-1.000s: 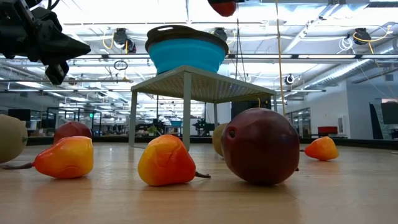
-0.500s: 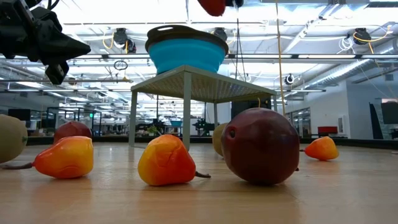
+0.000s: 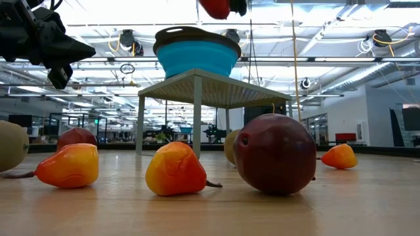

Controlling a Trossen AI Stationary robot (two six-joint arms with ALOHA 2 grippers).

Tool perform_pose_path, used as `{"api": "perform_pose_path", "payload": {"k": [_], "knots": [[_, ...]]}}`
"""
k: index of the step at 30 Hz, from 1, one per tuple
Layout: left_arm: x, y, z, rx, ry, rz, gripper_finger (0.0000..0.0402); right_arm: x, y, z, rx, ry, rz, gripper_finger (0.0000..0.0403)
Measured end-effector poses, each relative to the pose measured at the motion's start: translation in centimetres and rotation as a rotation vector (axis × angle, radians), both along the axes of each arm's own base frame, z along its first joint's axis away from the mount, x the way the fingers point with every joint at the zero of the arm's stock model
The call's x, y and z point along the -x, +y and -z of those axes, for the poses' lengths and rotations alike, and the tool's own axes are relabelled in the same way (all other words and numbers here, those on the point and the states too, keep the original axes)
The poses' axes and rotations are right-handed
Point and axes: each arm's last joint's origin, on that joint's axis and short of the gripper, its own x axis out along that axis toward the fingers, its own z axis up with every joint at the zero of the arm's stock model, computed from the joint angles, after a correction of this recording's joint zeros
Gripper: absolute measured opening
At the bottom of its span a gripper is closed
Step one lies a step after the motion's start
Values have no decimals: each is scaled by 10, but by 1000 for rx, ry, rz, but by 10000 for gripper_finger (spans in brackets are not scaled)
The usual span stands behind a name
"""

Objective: Pick & Place Fruit
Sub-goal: Put the red yellow mango into the blue strainer bowl on the shelf

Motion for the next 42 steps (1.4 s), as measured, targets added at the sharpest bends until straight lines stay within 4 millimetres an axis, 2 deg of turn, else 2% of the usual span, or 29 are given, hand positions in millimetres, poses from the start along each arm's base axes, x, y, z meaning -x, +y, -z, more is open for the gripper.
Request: {"api": "perform_pose_path", "payload": {"k": [5, 18, 25, 32, 42], "knots": [[0, 0, 0, 1, 0, 0, 19, -6, -6, 9, -61, 30, -16, 238], [0, 0, 0, -4, 1, 1, 19, -4, -15, 11, -87, 41, -4, 238], [0, 0, 0, -2, 1, 0, 19, -25, -21, 36, -109, 95, -23, 238], [0, 0, 0, 17, -1, 0, 19, -38, -33, 60, -150, 165, -33, 238], [0, 0, 0, 13, -1, 0, 19, -36, -44, 64, -160, 187, -2, 238]]}}
